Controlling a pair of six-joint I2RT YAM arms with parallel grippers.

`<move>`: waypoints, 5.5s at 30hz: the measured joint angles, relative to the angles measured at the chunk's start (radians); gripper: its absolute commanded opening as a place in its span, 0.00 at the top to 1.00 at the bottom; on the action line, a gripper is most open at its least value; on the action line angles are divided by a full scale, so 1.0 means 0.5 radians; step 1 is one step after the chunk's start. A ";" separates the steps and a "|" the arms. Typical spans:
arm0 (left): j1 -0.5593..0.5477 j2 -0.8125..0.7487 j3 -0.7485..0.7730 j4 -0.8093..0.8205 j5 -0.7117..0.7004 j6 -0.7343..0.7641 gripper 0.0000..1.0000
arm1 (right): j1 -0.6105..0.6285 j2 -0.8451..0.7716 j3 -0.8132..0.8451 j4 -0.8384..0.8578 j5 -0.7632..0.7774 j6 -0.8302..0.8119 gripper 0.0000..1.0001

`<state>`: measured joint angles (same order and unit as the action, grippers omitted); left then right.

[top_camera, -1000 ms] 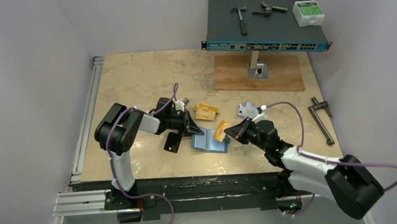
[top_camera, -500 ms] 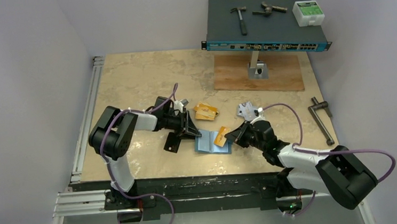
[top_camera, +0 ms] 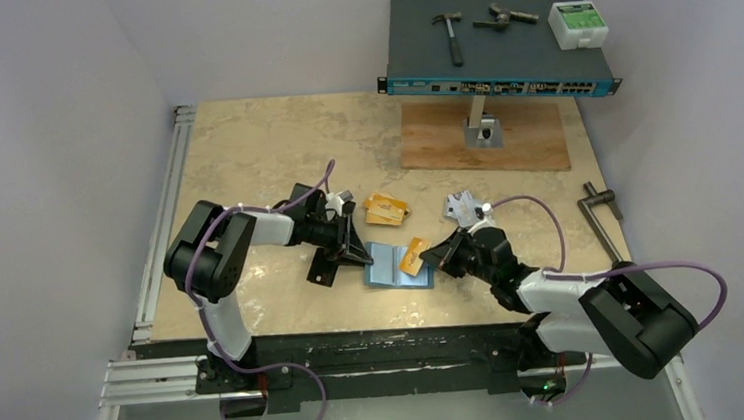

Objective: Put the credit cards into the card holder
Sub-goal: Insert the credit card into the card holder.

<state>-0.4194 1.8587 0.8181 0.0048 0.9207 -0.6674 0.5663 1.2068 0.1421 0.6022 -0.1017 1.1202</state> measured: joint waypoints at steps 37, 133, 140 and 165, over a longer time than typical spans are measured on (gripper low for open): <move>-0.014 -0.043 0.000 -0.197 -0.143 0.127 0.78 | 0.028 0.417 -0.075 0.592 -0.117 0.125 1.00; -0.018 -0.080 0.006 -0.224 -0.176 0.170 0.83 | 0.344 0.665 0.739 -0.335 -0.190 -0.414 0.31; -0.021 -0.080 0.006 -0.266 -0.176 0.170 0.83 | 0.414 0.690 0.808 -0.387 -0.089 -0.413 0.31; -0.031 -0.168 0.365 -0.701 -0.046 0.491 0.82 | 0.665 0.270 0.927 -1.082 0.112 -0.402 0.10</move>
<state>-0.4351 1.7748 1.0004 -0.3458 0.8978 -0.4221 0.8986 1.3418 0.6056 0.0612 -0.0456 0.9192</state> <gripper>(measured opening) 0.169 0.869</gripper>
